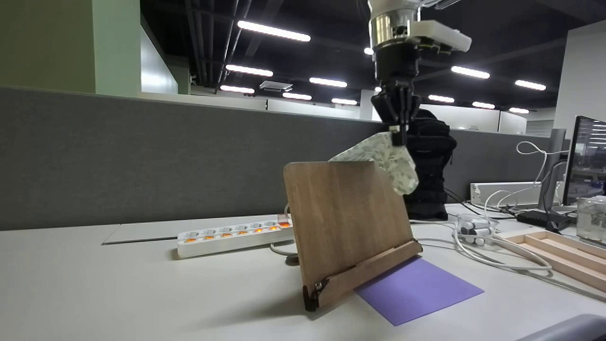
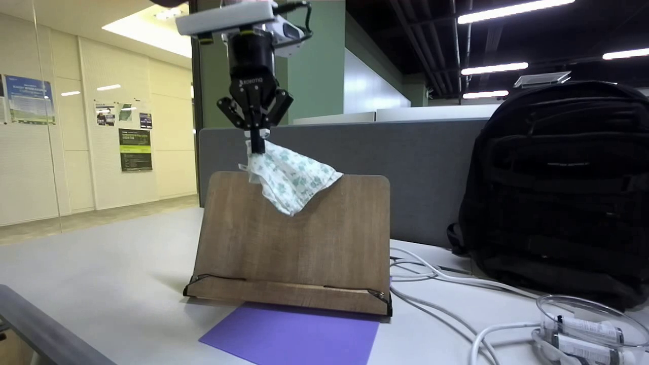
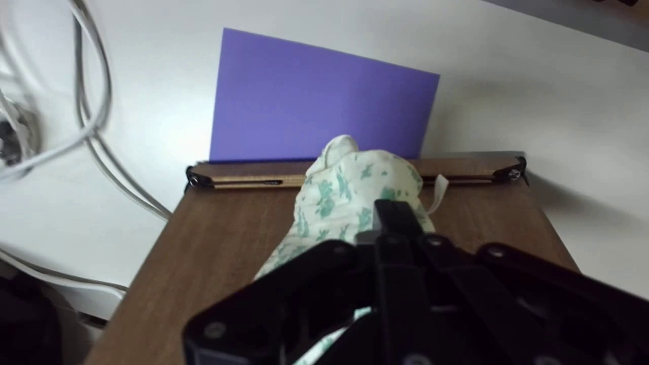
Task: Put the cloth on the table
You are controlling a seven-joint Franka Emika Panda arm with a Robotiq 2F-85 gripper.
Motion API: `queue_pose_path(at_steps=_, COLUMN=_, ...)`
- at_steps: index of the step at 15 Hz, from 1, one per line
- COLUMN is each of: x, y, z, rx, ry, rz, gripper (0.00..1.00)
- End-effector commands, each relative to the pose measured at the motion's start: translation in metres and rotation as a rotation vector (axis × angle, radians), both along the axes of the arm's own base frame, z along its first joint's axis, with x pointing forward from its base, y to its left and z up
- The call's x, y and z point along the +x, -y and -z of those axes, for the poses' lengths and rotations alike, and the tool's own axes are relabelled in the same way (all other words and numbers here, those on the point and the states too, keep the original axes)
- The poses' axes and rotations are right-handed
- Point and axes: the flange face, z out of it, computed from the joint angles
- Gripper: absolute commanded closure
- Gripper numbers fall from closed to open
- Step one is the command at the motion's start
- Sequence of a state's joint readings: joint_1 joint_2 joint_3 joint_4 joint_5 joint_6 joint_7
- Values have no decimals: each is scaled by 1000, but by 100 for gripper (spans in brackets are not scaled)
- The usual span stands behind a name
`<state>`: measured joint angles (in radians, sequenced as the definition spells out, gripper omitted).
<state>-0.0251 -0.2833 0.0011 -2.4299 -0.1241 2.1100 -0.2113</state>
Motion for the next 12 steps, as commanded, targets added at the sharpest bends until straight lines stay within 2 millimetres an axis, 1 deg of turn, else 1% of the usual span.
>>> queue_pose_path(at_steps=1, x=-54, y=26, z=-31, rx=-23, ry=42, rz=165, gripper=100)
queue_pose_path(at_steps=2, x=-63, y=34, z=-34, rx=-18, ry=41, rz=200, gripper=100)
queue_pose_path(at_steps=4, x=-77, y=52, z=-30, rx=-4, ry=18, rz=261, gripper=100)
queue_pose_path(at_steps=6, x=-84, y=70, z=-18, rx=11, ry=1, rz=298, gripper=100)
queue_pose_path(at_steps=8, x=-84, y=87, z=-2, rx=23, ry=-11, rz=328, gripper=100)
queue_pose_path(at_steps=12, x=-77, y=111, z=28, rx=54, ry=-28, rz=388, gripper=100)
